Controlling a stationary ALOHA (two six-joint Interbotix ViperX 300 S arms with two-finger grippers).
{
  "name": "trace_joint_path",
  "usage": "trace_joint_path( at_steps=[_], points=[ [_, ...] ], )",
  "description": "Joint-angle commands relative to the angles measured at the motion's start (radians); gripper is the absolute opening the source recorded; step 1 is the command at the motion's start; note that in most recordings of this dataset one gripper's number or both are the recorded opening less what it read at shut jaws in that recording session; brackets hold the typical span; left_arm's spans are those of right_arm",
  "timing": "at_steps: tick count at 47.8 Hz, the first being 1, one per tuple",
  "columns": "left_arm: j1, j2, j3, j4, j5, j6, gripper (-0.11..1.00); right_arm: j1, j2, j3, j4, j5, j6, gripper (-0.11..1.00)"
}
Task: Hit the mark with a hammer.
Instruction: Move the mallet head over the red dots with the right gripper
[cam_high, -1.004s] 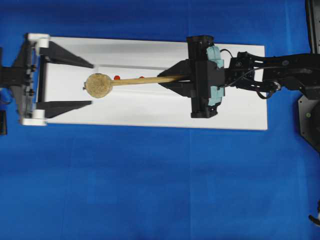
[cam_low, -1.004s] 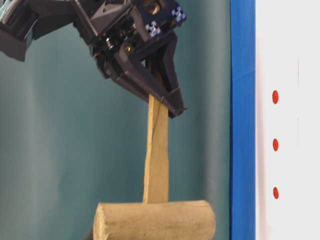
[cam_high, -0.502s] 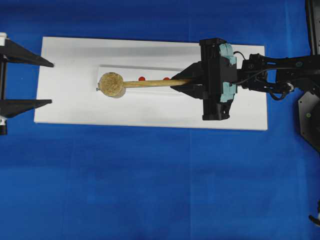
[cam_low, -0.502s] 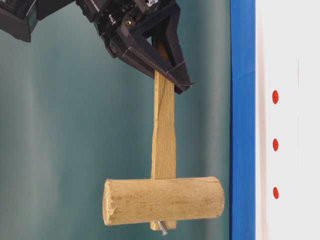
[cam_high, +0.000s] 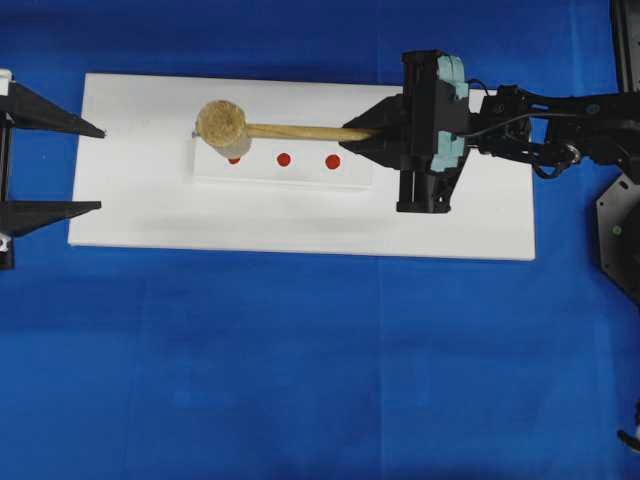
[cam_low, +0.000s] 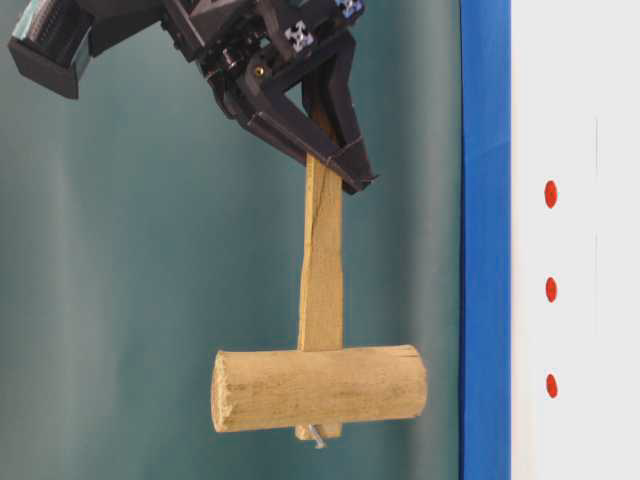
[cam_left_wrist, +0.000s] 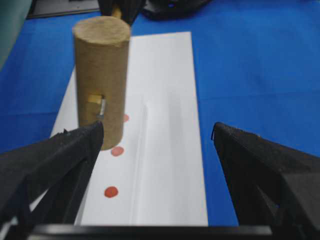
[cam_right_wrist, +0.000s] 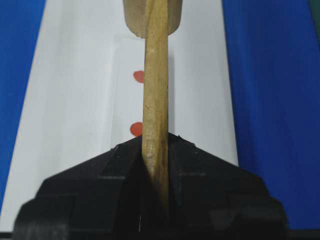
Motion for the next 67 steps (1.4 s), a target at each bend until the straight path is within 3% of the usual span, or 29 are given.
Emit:
trace_joint_path(
  at_steps=[1, 10, 23, 29, 46, 58, 67],
  points=[
    [0.003, 0.009, -0.011, 0.0, -0.005, -0.002, 0.88, 0.003, -0.009, -0.035, 0.0, -0.017, 0.002, 0.02],
    [0.003, 0.008, -0.011, 0.0, -0.005, -0.002, 0.88, 0.002, 0.012, -0.034, 0.002, -0.023, 0.008, 0.02],
    [0.003, 0.009, -0.011, -0.002, -0.005, -0.002, 0.88, 0.002, 0.209, -0.031, 0.02, -0.077, 0.078, 0.02],
    [0.003, 0.009, -0.009, -0.002, -0.005, -0.002, 0.88, 0.002, 0.232, -0.031, 0.02, -0.063, 0.098, 0.02],
    [0.003, 0.009, -0.009, 0.0, -0.005, -0.002, 0.88, -0.002, 0.103, -0.017, 0.005, -0.072, 0.089, 0.02],
    [0.003, 0.008, -0.009, 0.0, -0.012, -0.002, 0.88, -0.017, -0.115, 0.084, -0.029, -0.074, 0.092, 0.02],
    [0.003, 0.009, -0.009, -0.002, -0.014, -0.002, 0.88, -0.02, -0.141, 0.135, -0.025, -0.084, 0.104, 0.02]
  ],
)
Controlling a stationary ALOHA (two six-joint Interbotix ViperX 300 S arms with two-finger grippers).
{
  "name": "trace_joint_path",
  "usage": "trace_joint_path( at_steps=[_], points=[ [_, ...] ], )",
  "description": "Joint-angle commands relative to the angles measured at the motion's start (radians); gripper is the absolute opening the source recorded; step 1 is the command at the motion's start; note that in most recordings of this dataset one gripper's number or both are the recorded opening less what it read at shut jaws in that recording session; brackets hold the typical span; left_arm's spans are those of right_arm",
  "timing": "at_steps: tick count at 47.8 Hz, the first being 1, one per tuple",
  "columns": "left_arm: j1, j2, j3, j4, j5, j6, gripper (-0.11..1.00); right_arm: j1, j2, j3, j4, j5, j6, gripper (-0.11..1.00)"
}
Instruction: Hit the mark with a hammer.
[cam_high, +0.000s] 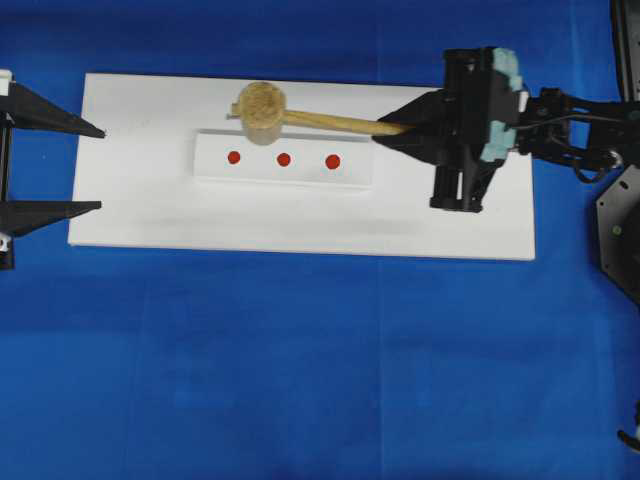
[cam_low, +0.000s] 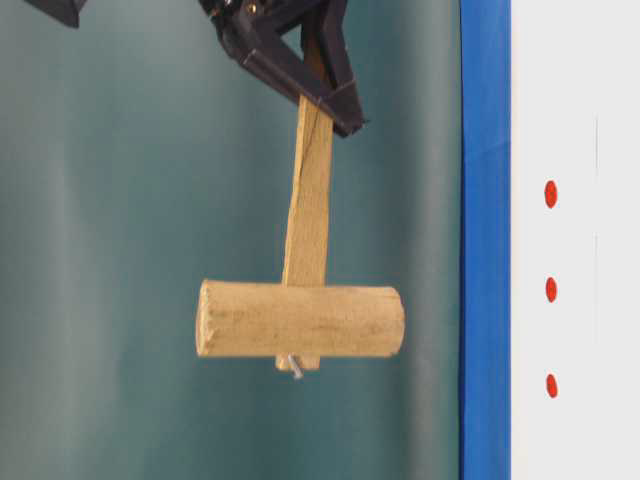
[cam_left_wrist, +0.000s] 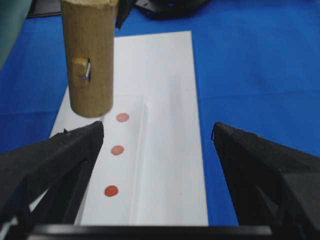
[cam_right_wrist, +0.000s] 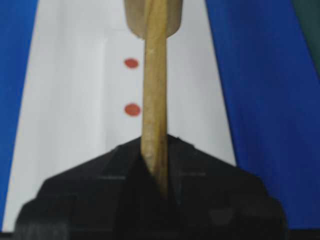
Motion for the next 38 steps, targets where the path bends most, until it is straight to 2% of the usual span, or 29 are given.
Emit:
trace_joint_path(
  at_steps=[1, 10, 17, 30, 38],
  points=[
    [0.002, 0.008, -0.009, -0.002, -0.011, -0.002, 0.88, 0.002, -0.006, -0.005, 0.003, -0.02, 0.006, 0.02],
    [0.0, 0.008, -0.009, 0.0, -0.011, -0.002, 0.88, 0.002, 0.147, -0.002, 0.048, -0.028, 0.012, 0.02],
    [0.002, 0.008, -0.009, -0.002, -0.008, -0.002, 0.88, 0.003, 0.258, -0.008, 0.106, -0.021, 0.012, 0.02],
    [0.002, 0.008, -0.009, 0.0, -0.003, -0.002, 0.88, 0.005, 0.207, 0.009, 0.118, -0.026, 0.005, 0.02],
    [0.002, 0.006, -0.009, 0.0, -0.003, -0.002, 0.88, 0.005, 0.117, 0.011, 0.112, -0.018, -0.012, 0.02]
  ],
)
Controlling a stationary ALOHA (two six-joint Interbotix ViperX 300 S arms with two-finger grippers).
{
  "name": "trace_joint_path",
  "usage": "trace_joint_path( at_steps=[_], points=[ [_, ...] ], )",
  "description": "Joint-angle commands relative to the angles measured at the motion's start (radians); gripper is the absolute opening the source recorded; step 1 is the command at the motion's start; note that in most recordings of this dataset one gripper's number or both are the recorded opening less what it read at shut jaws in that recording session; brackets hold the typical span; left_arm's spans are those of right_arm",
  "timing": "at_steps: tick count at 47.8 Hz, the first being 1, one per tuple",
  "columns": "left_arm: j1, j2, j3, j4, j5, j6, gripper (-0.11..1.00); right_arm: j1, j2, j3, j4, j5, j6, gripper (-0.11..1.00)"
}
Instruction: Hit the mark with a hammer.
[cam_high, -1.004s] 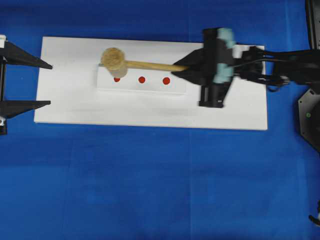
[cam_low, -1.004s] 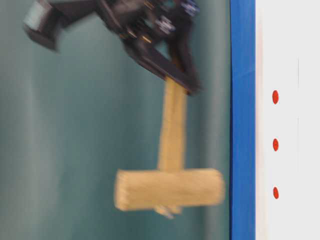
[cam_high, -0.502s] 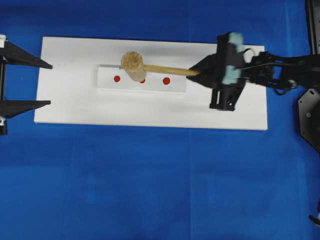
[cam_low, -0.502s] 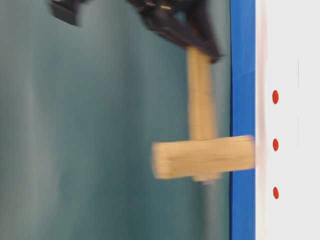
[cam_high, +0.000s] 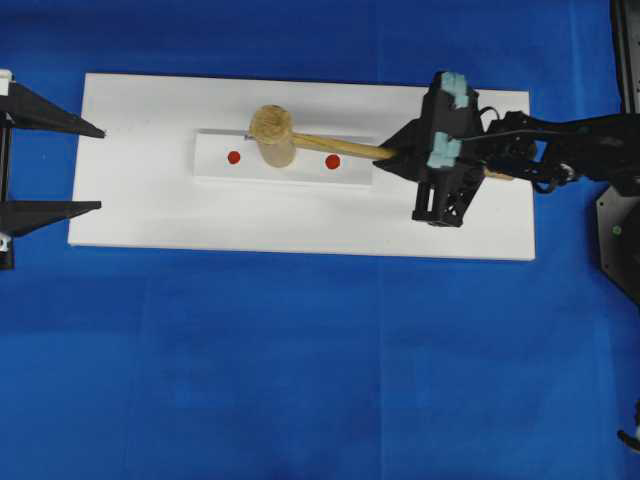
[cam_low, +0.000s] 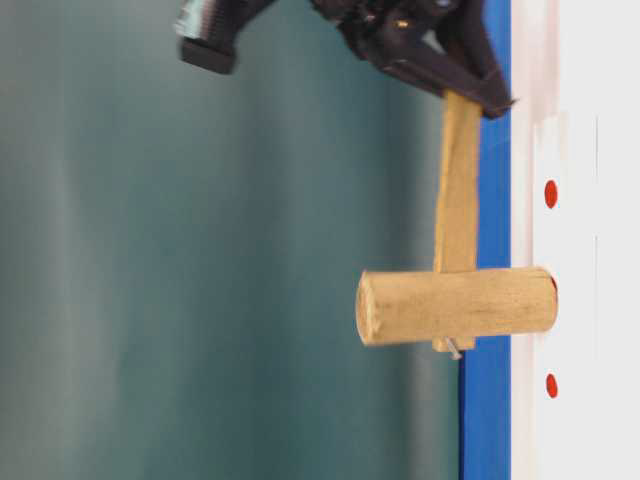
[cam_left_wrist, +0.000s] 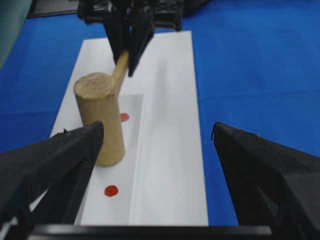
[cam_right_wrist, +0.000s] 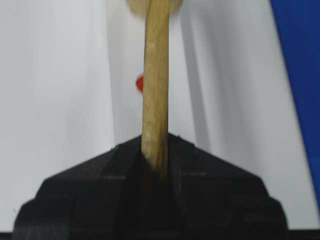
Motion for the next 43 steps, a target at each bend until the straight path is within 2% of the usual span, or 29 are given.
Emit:
trace_joint_path(
  at_steps=[1, 7, 15, 23, 32, 43],
  points=[
    [0.002, 0.006, -0.011, 0.0, -0.003, -0.002, 0.88, 0.002, -0.084, -0.005, -0.006, -0.002, -0.006, 0.02],
    [0.002, 0.005, -0.011, 0.0, -0.003, -0.002, 0.88, 0.002, -0.209, 0.018, -0.037, 0.031, -0.005, 0.02],
    [0.0, 0.005, -0.011, -0.002, -0.005, -0.002, 0.88, 0.002, -0.38, 0.084, -0.044, 0.067, -0.018, 0.02],
    [0.002, 0.003, -0.011, 0.0, -0.008, -0.002, 0.88, 0.002, -0.448, 0.135, -0.044, 0.101, -0.018, 0.02],
    [0.002, 0.002, -0.011, 0.0, -0.009, 0.0, 0.88, 0.002, -0.383, 0.161, -0.038, 0.094, -0.012, 0.02],
    [0.002, 0.0, -0.011, 0.0, -0.011, -0.002, 0.88, 0.002, -0.103, 0.178, 0.021, 0.048, 0.014, 0.02]
  ],
)
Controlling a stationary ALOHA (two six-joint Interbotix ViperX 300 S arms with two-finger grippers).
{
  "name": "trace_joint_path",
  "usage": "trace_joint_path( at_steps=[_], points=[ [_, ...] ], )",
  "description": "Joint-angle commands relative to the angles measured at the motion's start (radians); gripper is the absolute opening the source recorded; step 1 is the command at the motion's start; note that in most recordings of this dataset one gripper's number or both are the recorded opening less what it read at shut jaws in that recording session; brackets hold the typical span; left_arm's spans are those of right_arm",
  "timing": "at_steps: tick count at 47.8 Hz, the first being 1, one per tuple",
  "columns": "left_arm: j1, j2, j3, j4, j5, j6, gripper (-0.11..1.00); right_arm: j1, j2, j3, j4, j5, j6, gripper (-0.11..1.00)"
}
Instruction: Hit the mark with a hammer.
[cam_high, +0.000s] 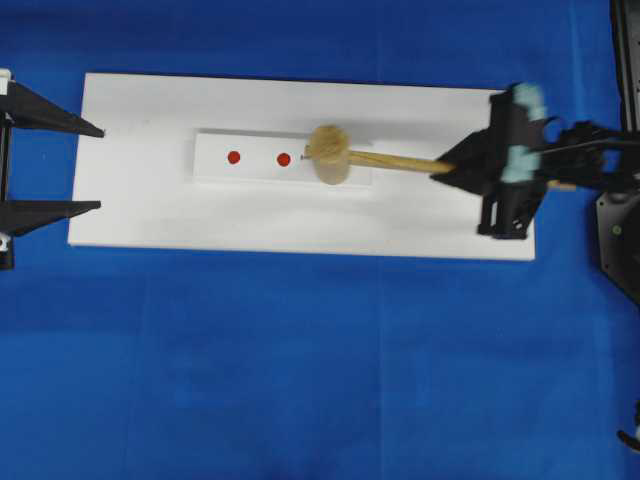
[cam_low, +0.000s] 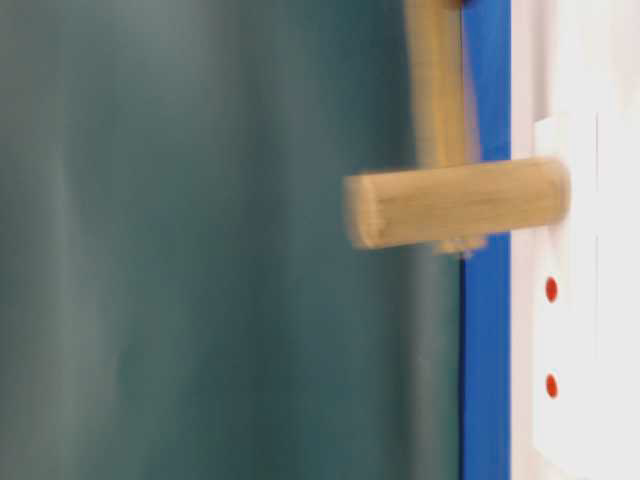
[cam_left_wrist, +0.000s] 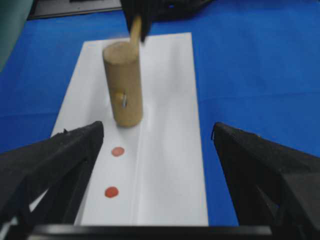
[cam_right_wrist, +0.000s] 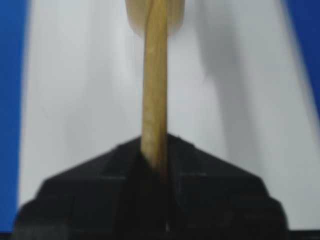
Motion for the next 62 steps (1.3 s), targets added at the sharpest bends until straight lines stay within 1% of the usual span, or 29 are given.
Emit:
trace_joint_path(
  at_steps=[1, 5, 14, 19, 25, 30, 35, 42, 49, 56, 62],
  points=[
    [0.002, 0.003, -0.011, 0.0, -0.008, 0.0, 0.88, -0.002, 0.078, -0.018, 0.02, -0.017, 0.002, 0.02],
    [0.002, 0.003, -0.012, -0.002, -0.008, 0.0, 0.88, -0.002, 0.092, -0.029, 0.021, -0.017, 0.0, 0.02],
    [0.002, 0.003, -0.011, 0.0, -0.003, -0.002, 0.88, -0.002, 0.041, -0.028, 0.02, -0.018, -0.006, 0.02],
    [0.002, 0.003, -0.011, 0.0, -0.003, 0.0, 0.88, -0.002, -0.011, -0.032, 0.018, -0.017, -0.009, 0.02],
    [0.002, 0.003, -0.012, 0.0, -0.005, 0.0, 0.88, -0.002, -0.107, -0.057, 0.011, -0.017, -0.015, 0.02],
    [0.002, 0.003, -0.011, 0.0, -0.005, -0.002, 0.88, -0.002, -0.172, -0.074, -0.008, -0.006, -0.021, 0.02],
    [0.002, 0.003, -0.011, 0.0, -0.003, -0.002, 0.88, -0.002, -0.213, -0.087, -0.023, 0.035, -0.034, 0.02],
    [0.002, 0.005, -0.011, 0.0, -0.003, -0.002, 0.88, -0.002, -0.212, -0.098, -0.023, 0.058, -0.037, 0.02],
    [0.002, 0.008, -0.011, -0.002, -0.003, 0.0, 0.88, 0.009, -0.172, -0.123, -0.021, 0.052, -0.037, 0.02],
    [0.008, 0.012, -0.011, -0.002, -0.008, -0.002, 0.88, 0.037, -0.101, -0.184, -0.023, 0.051, -0.038, 0.02],
    [0.012, 0.014, -0.011, 0.0, -0.008, -0.002, 0.88, 0.067, -0.025, -0.258, -0.023, 0.049, -0.041, 0.02]
  ],
)
